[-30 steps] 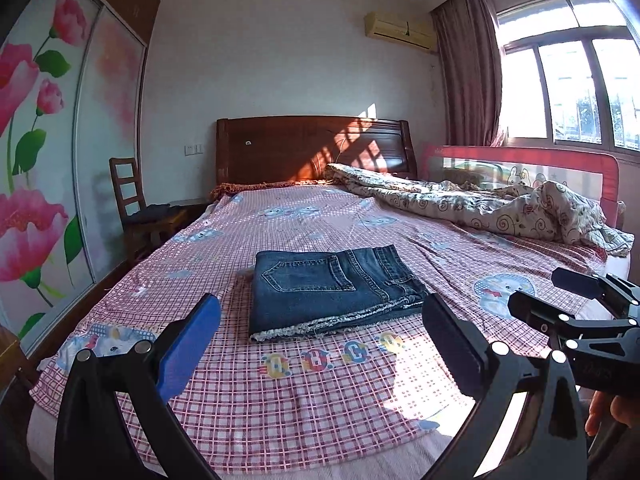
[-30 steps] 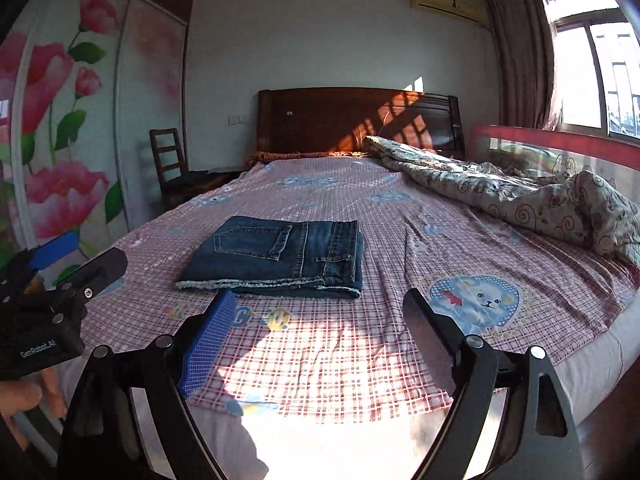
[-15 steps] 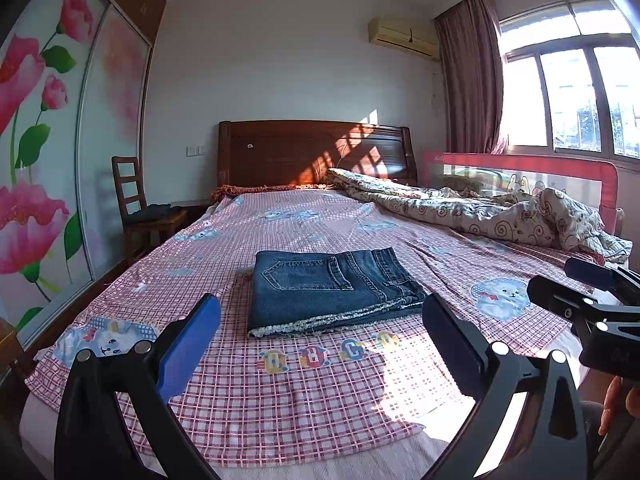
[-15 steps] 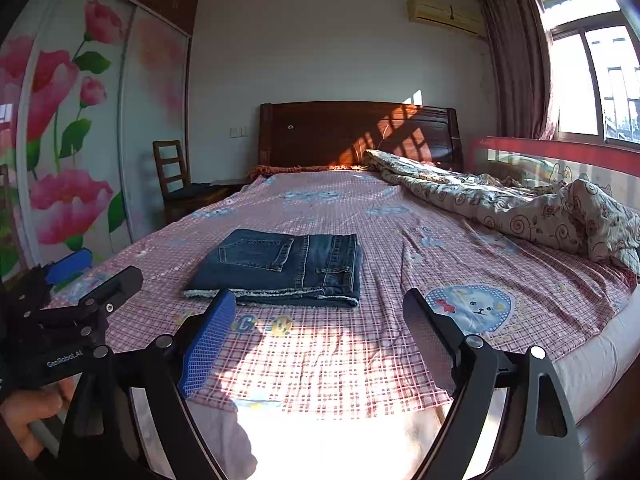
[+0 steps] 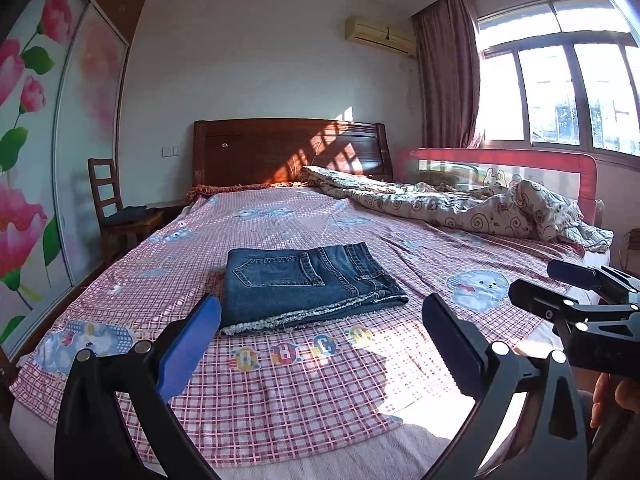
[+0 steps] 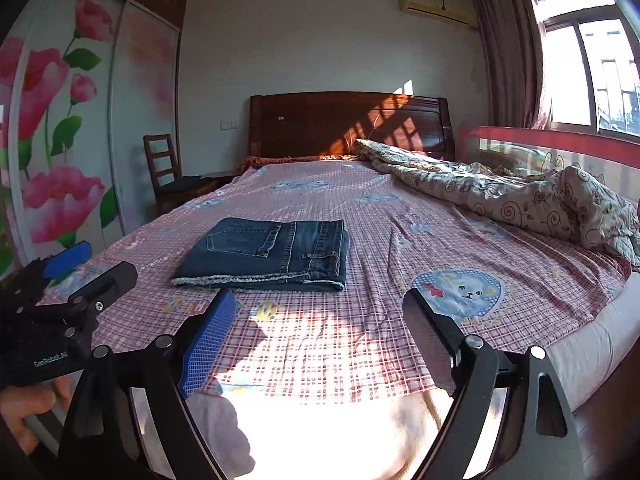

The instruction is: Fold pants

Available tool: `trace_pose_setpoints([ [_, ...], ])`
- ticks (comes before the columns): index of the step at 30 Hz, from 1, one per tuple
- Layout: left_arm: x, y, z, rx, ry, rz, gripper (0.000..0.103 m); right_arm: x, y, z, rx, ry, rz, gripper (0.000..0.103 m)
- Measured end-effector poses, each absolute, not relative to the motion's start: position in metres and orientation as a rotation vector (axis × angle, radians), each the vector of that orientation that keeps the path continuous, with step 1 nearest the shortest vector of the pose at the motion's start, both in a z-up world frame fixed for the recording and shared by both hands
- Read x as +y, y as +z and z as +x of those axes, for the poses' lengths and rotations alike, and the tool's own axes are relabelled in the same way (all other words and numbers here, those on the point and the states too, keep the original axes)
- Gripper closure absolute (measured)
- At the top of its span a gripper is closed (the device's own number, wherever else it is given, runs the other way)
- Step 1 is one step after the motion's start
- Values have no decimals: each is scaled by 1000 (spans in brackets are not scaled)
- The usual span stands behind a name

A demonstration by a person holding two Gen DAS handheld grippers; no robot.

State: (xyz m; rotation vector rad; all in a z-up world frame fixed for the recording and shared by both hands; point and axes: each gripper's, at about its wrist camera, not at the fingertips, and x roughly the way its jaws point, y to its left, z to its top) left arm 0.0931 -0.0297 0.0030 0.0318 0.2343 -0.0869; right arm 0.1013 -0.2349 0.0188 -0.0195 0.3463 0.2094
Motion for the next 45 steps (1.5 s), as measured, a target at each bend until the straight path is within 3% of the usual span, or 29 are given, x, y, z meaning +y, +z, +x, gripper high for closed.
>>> trace_pose_setpoints([
  [45, -29, 13, 94, 226, -54, 16, 2, -230, 30, 104, 333, 251, -17, 18],
])
